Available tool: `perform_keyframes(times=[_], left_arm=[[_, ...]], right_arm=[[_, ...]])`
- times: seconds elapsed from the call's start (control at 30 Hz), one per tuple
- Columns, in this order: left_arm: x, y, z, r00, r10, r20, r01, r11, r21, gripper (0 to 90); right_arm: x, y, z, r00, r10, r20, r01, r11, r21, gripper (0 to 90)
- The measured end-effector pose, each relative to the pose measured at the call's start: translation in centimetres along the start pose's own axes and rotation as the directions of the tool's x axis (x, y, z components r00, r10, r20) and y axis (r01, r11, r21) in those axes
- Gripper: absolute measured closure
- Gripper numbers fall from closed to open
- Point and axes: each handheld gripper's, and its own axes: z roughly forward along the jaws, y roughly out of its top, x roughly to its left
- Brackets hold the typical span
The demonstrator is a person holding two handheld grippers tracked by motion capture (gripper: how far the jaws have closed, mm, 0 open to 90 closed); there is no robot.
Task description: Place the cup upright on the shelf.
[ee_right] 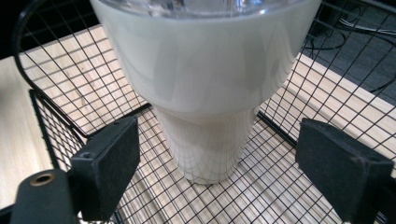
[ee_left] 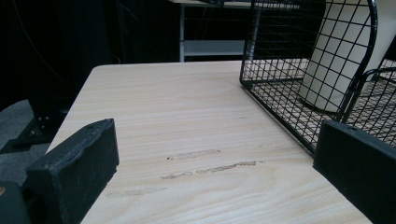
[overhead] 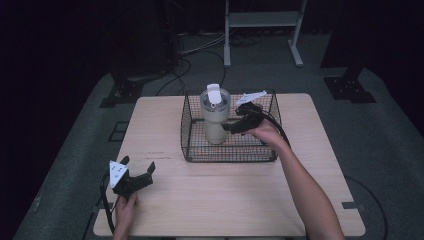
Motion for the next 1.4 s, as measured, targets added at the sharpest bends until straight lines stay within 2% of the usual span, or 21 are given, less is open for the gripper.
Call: perform_keyframes(times=[0.3, 0.7, 0.8, 1.03, 1.4], left_arm=[[0.0, 0.0, 0.0, 1.0, 0.0, -0.001, 0.0, 1.0, -0.001, 0.0], [0.0, 0.0, 0.0, 1.0, 0.005, -0.001, -0.005, 1.0, 0.0, 0.0], [0.0, 0.0, 0.0, 1.0, 0.005, -0.001, -0.005, 1.0, 0.0, 0.0], [-0.1, 0.0, 0.0, 1.0, 0.007, -0.002, -0.007, 1.0, 0.002, 0.0], [-0.1, 0.0, 0.1, 1.0, 0.005, -0.004, -0.005, 1.0, 0.001, 0.0]], right_arm=[[0.1, 0.1, -1.6, 0.9998, -0.003, 0.02, 0.003, 1.0, 0.0, 13.3], [0.6, -0.1, -4.2, 0.9989, -0.03, 0.036, 0.03, 1.0, 0.008, 13.3], [0.6, -0.2, -4.8, 0.9982, -0.048, 0.035, 0.048, 0.999, 0.006, 13.3], [0.9, -0.7, -6.3, 0.9983, -0.048, 0.033, 0.048, 0.999, -0.003, 13.4], [2.4, -1.4, -7.9, 0.9958, -0.091, 0.008, 0.091, 0.996, -0.008, 13.4]])
